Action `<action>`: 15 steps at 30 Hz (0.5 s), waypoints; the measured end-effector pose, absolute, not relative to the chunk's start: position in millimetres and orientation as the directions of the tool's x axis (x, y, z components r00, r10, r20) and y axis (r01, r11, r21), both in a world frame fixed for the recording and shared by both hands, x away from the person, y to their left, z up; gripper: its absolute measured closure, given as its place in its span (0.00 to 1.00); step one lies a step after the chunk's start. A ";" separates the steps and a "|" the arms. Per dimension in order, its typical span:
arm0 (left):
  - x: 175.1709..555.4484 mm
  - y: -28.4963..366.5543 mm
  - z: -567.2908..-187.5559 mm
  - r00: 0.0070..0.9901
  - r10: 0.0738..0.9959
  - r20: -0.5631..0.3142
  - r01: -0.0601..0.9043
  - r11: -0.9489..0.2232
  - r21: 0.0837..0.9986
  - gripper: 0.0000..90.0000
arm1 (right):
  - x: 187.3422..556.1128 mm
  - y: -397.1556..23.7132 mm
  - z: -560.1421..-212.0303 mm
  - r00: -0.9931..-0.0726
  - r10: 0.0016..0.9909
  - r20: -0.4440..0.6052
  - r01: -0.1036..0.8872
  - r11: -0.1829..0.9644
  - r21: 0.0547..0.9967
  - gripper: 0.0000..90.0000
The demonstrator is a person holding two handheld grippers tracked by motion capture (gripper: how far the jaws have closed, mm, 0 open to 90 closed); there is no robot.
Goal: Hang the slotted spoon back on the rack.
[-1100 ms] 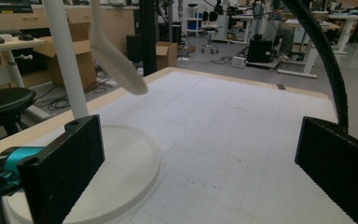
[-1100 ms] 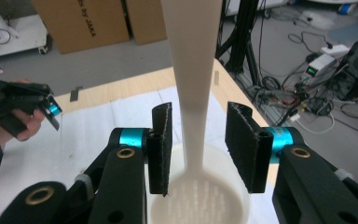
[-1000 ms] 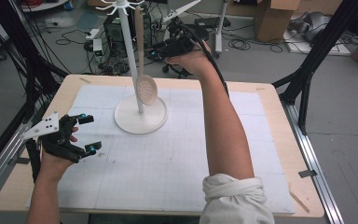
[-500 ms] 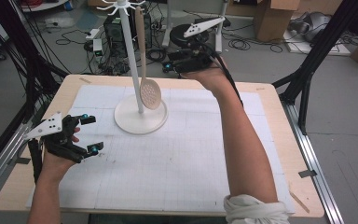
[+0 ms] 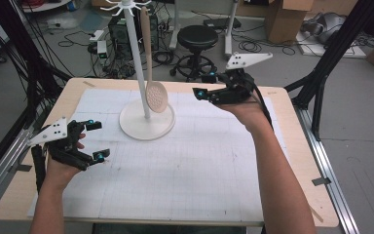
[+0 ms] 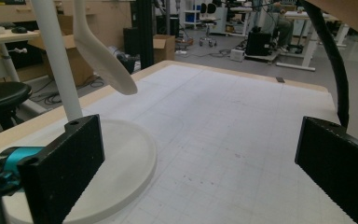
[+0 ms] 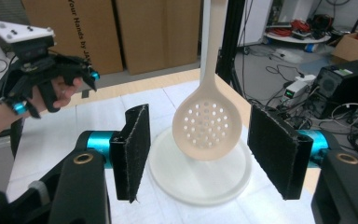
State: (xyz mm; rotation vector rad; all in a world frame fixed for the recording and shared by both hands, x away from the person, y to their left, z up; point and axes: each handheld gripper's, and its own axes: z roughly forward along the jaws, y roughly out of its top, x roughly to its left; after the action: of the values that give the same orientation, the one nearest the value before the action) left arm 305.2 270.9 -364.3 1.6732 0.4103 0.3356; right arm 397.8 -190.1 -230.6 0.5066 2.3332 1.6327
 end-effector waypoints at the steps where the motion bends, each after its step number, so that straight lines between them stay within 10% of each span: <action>1: 305.1 271.1 -364.1 0.892 0.452 -0.013 0.074 -0.119 0.990 0.02 | 394.8 -194.2 -232.9 -0.906 0.422 -0.008 0.136 0.308 0.942 0.43; 15: 304.8 270.1 -364.4 0.893 0.450 -0.013 0.076 -0.123 0.990 0.02 | 347.3 -233.1 -279.2 -0.876 0.481 0.002 0.138 0.249 0.959 0.33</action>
State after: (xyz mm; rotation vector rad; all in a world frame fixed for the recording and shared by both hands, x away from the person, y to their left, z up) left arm 304.8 270.1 -364.4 1.6774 0.4087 0.3342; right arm 347.3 -233.1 -279.2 0.5741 2.2321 1.6669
